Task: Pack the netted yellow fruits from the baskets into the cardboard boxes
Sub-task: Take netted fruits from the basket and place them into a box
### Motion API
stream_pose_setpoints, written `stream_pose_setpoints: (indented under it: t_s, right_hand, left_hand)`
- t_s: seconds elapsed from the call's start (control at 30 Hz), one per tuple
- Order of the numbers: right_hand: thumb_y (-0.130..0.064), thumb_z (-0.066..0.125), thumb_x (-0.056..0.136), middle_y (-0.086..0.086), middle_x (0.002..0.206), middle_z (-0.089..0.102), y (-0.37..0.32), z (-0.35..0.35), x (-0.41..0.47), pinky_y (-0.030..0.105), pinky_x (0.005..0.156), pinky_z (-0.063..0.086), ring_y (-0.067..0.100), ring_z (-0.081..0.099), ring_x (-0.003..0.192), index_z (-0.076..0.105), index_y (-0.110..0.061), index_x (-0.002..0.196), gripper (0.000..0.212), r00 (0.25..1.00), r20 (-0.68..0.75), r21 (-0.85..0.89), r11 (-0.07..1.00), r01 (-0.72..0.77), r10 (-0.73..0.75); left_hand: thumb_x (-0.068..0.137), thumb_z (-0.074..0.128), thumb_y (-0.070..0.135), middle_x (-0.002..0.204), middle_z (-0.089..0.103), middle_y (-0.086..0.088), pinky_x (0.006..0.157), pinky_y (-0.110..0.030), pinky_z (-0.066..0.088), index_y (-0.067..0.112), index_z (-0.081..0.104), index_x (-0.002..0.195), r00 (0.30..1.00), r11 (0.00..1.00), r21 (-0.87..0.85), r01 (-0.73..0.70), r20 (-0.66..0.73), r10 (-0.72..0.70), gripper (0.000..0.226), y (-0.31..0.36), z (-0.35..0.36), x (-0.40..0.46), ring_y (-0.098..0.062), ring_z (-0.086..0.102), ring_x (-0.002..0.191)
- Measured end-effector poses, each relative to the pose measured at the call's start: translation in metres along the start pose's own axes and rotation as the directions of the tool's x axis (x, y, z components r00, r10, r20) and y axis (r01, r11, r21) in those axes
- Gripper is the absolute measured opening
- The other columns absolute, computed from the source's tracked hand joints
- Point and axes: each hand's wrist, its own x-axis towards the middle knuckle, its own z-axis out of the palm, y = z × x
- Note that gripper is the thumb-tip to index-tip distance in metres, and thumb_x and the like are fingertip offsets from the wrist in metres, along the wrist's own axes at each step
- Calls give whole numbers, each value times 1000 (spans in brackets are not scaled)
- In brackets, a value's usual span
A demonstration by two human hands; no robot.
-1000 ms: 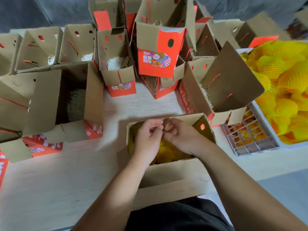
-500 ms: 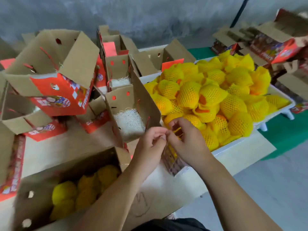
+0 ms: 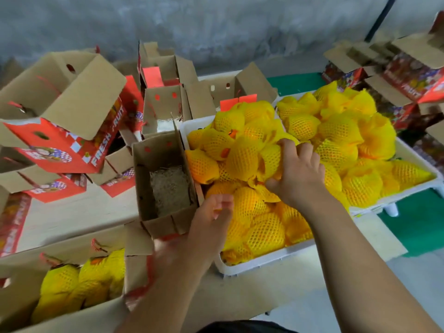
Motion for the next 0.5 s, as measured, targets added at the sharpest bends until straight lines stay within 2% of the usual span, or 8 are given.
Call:
stream_pose_setpoints:
  t_s: [0.07,0.1,0.17,0.23,0.33,0.4,0.5]
  right_hand:
    - [-50,86,62,15,128,37,7,1,2,56,98,39,43,41,121,36,-20,135,94,998,-61,35,999,-8,11]
    - [-50,87,60,15,126,38,12,1,2,55,97,40,43,41,118,38,-17,132,93,996,-87,76,997,7,-1]
    - [-48,91,59,16,124,40,25,0,2,52,97,38,41,42,117,44,-12,126,90,990,-128,193,978,81,-57]
    - [-43,95,59,16,123,42,38,0,-1,47,102,35,36,42,120,48,-7,123,87,979,-164,347,923,169,-118]
    - [-41,91,69,7,125,38,53,3,-9,35,107,35,24,41,124,45,-7,138,89,987,-116,511,846,155,-112]
    - [-51,88,69,8,126,40,63,3,-11,38,108,36,27,43,125,45,-12,145,96,998,-20,461,885,67,-65]
    - [-70,81,58,16,122,49,70,-2,-11,46,103,35,39,45,119,55,-10,131,98,999,-52,319,948,9,9]
  left_hand:
    - [99,55,39,103,66,20,65,-17,50,45,64,110,998,998,41,-52,-21,53,15,9,4,5,-3,63,81]
    - [98,54,38,108,64,16,71,-19,50,41,62,114,993,990,89,-111,-33,114,19,15,6,8,-2,61,86]
    - [95,54,35,121,54,8,92,-30,49,31,59,126,951,926,253,-280,-59,304,31,29,12,17,-9,57,109]
    - [97,55,38,130,47,2,104,-40,43,25,52,139,889,805,447,-389,-48,456,44,40,18,27,-19,49,124]
    - [98,61,46,140,42,-4,108,-44,38,28,37,154,908,740,588,-327,-23,419,63,51,23,37,-26,42,131]
    - [96,65,47,134,42,-4,102,-49,45,31,45,149,913,675,672,-305,5,407,58,48,21,40,-29,45,123]
    - [94,65,54,129,44,-4,95,-49,48,32,51,141,900,567,768,-297,27,434,54,45,17,42,-30,50,116]
